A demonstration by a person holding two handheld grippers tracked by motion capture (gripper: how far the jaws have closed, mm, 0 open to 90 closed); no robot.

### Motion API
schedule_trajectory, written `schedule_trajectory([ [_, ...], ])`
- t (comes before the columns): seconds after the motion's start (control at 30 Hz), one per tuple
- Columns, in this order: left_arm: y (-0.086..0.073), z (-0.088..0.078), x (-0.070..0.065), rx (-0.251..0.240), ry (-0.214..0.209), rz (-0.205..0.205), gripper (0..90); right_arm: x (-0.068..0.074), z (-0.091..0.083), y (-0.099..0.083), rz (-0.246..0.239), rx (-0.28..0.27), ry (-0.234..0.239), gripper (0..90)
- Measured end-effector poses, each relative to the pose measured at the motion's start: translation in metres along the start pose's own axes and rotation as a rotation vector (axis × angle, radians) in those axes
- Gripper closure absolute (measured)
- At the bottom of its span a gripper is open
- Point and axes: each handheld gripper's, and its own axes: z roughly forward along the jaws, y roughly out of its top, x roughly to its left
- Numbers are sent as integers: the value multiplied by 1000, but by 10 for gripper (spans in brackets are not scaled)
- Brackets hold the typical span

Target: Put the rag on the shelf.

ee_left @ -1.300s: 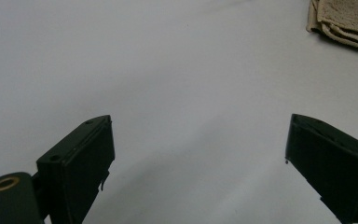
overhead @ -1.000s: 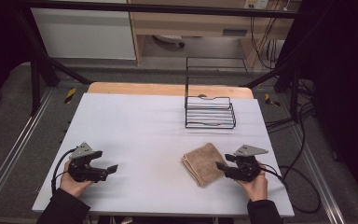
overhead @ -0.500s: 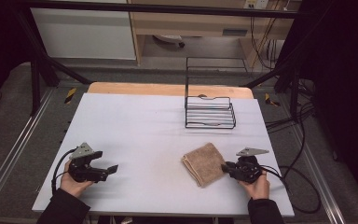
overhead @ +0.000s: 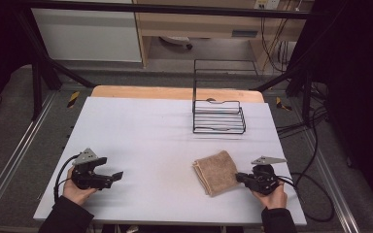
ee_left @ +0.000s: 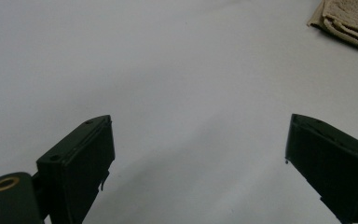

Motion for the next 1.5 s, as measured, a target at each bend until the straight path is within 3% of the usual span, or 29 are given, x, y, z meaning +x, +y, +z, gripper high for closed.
schedule_trajectory([
  [0.27,1,1,-1,8,10,-6,76,-5,3,-8,-18,33,-9,814],
  [0.4,3,1,-2,7,22,-9,74,-10,0,-9,-44,-23,14,689],
  [0.63,8,6,-10,13,26,-9,71,-18,-2,-6,-32,-127,47,469],
  [1.0,15,12,-16,9,22,-9,66,-36,9,9,-35,-193,58,188],
  [1.27,20,19,-20,25,23,-9,66,-44,24,30,-58,-168,54,116],
  [1.5,32,30,-32,32,7,8,66,-49,34,43,-65,-169,59,145],
])
